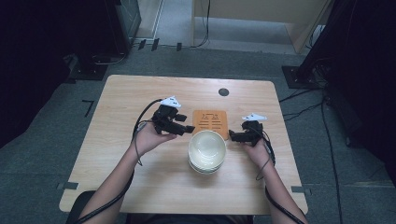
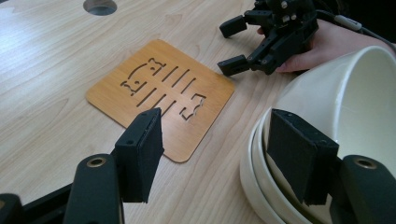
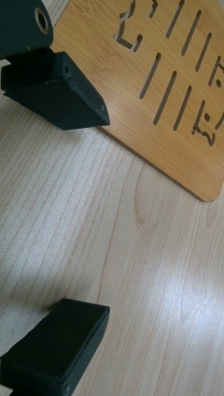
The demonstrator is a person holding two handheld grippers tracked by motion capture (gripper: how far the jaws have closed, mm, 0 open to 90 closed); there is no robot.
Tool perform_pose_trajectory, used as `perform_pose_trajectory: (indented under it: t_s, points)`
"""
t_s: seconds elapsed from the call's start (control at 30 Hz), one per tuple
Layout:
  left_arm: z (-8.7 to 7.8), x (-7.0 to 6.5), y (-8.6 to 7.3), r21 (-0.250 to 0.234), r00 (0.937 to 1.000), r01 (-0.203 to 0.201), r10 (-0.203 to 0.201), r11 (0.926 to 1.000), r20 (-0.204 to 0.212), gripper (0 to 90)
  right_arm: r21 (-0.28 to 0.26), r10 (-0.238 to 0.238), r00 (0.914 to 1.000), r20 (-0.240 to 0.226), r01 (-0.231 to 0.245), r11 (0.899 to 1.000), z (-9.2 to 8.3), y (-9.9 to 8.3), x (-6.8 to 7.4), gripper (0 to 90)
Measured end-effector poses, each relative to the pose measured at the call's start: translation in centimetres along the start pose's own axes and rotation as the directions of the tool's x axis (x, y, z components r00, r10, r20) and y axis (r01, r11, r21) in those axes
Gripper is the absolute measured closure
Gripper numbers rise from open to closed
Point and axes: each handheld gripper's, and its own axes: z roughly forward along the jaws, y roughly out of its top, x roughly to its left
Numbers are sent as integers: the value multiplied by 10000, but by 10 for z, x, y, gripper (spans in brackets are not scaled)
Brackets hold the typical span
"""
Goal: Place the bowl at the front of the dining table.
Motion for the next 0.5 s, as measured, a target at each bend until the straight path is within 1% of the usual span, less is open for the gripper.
perform_pose_trajectory:
  t_s: [0.07, 0.2, 0.3, 0.5]
  points:
    - [-1, -2, 1, -27, 10000, -11, 11, 10000, 14, 353, -1, 5, 10000, -2, -5, 10000, 0, 0, 0, 81]
    - [-2, -5, 1, -148, 9998, -174, 175, 9997, 80, 347, -1, 2, 10000, -4, -2, 10000, 0, 0, 0, 81]
    - [-3, -7, 2, -143, 9997, -177, 179, 9997, 141, 343, -3, -5, 10000, -5, 5, 10000, 0, 0, 0, 81]
    - [-6, -12, 5, -164, 9992, -346, 349, 9993, 185, 339, 0, -2, 10000, -1, 2, 10000, 0, 0, 0, 81]
